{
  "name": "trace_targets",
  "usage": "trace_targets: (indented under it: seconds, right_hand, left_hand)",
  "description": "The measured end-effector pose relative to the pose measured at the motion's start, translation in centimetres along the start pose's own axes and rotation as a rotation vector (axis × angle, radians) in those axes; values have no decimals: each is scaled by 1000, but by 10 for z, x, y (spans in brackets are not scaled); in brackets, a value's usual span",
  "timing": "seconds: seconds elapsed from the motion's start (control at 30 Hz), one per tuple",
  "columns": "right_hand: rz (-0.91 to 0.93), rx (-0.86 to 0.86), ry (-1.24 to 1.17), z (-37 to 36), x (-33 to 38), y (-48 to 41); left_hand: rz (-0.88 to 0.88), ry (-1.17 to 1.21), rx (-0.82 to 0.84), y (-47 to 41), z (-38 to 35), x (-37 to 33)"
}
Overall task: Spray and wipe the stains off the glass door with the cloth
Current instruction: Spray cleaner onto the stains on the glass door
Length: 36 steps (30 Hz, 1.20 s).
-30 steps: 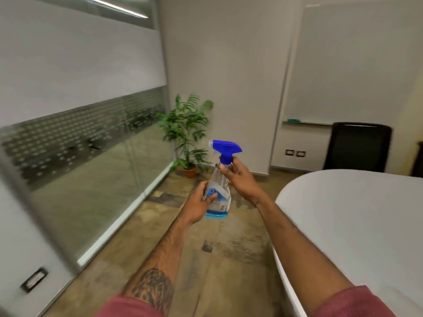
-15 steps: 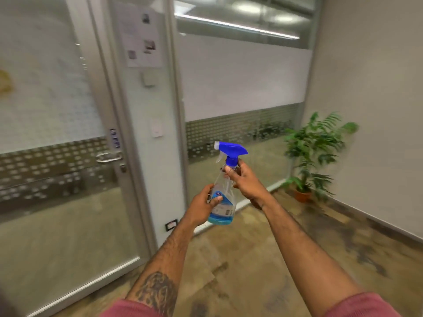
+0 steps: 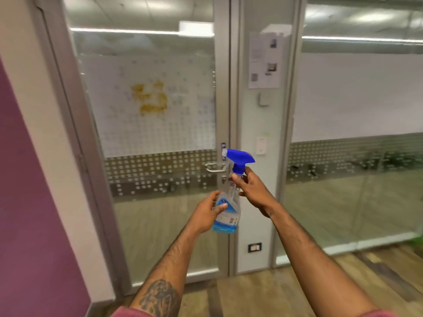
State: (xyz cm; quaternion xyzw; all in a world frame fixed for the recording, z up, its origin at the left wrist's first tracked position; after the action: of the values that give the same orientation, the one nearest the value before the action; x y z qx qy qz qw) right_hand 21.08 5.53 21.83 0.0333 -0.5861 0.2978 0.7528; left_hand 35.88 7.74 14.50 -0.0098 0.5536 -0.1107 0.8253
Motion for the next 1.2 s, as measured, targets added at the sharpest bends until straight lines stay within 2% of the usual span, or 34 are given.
trace_targets:
  seconds: [0.23,0.4,0.9,1.2]
  right_hand:
    - [70,117,-32,-79,26,-82]
    - [101,165,-10,-106,30,-147]
    - [221,291,24,-126,29,-342]
    - [262,277,28,-143,31,-427]
  left_hand:
    - [25,9,-116,1,107,26]
    - [9,-15,-177,-16,164,34]
    - [-5,-115,-320,-135,290,51]
    - [19,-120,-315,-184,358,63]
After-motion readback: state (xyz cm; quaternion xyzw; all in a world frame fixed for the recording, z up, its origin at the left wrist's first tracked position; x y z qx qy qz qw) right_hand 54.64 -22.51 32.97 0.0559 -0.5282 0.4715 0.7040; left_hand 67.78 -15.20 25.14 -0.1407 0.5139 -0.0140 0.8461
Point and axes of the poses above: each hand's wrist, its own y-axis away from the middle knuckle, its own z-axis out of the back of the hand, x = y × z, the point moved 7 cm from there along -y, towards the middle knuckle, and after that the axes turned 10 degrees about x, right-handed, at the moved point
